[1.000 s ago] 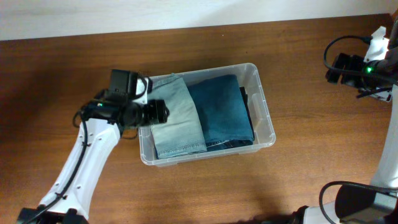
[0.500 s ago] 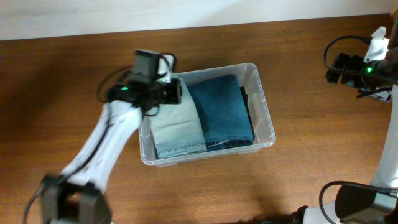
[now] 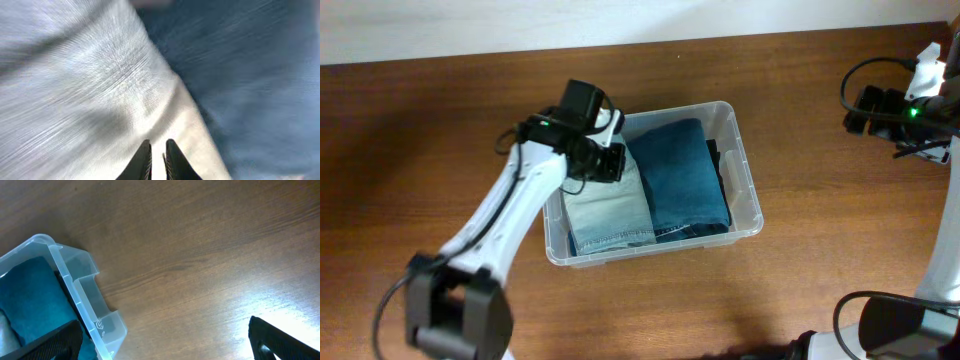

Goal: Pack container

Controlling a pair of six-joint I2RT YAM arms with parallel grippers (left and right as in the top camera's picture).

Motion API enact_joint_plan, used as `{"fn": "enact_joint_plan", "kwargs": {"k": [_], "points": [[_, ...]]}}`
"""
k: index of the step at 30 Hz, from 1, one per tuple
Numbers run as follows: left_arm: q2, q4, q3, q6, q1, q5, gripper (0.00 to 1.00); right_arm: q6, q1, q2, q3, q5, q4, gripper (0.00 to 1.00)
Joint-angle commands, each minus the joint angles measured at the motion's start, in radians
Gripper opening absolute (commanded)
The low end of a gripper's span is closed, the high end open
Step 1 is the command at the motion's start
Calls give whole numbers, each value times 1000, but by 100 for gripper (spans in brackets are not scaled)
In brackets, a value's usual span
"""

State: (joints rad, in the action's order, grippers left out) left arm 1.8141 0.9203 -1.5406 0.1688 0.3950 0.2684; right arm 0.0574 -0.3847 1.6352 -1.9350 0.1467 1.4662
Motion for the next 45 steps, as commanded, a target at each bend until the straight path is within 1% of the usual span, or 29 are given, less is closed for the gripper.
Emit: {"fn": "enact_joint_plan", "kwargs": {"k": [1, 3, 7, 10, 12, 17, 20, 23, 26, 28, 29, 30, 33, 34, 37, 40, 42, 45], "points": [[-171, 15, -55, -35, -8, -30, 13, 10, -2, -20, -18, 0, 0, 98], [-195, 51, -55, -35, 13, -30, 13, 10, -2, -20, -18, 0, 0, 98], [-181, 107, -18, -34, 60, -29, 13, 10, -2, -20, -18, 0, 0, 98], [-156, 111, 68, -25, 98, -29, 13, 10, -2, -20, -18, 0, 0, 98], [-125, 111, 140, 10, 121, -29, 13, 10, -2, -20, -18, 0, 0, 99], [-80, 111, 220, 10, 130, -30, 13, 10, -2, -20, -18, 0, 1, 99], [-80, 110, 216, 9, 116, -38, 13, 10, -2, -20, -18, 0, 1, 99], [-105, 137, 172, 9, 87, -73, 11, 10, -2, -20, -18, 8, 2, 99], [-161, 174, 105, 9, 33, -137, 11, -46, 5, -20, -19, 71, 1, 99], [-214, 175, 69, 9, -13, -164, 13, -84, 35, -20, -19, 80, -4, 98], [-240, 167, 58, 9, -38, -174, 16, -92, 53, -20, -19, 79, -9, 98], [-294, 139, 47, 9, -102, -214, 41, -123, 105, -20, -19, 73, -29, 98], [-343, 90, 47, 10, -196, -262, 93, -129, 184, -18, -18, 11, -71, 98], [-351, 75, 47, 10, -234, -265, 99, -129, 217, -14, -18, -10, -88, 98], [-349, 45, 48, 10, -325, -265, 99, -129, 287, 3, -18, -47, -138, 99], [-342, 31, 48, 10, -388, -265, 99, -129, 338, 23, -18, -55, -213, 98], [-341, 27, 48, 9, -414, -267, 99, -129, 351, 28, -18, -54, -261, 99], [-341, 13, 48, -8, -447, -277, 100, -132, 351, 28, -18, -54, -267, 99]]}}
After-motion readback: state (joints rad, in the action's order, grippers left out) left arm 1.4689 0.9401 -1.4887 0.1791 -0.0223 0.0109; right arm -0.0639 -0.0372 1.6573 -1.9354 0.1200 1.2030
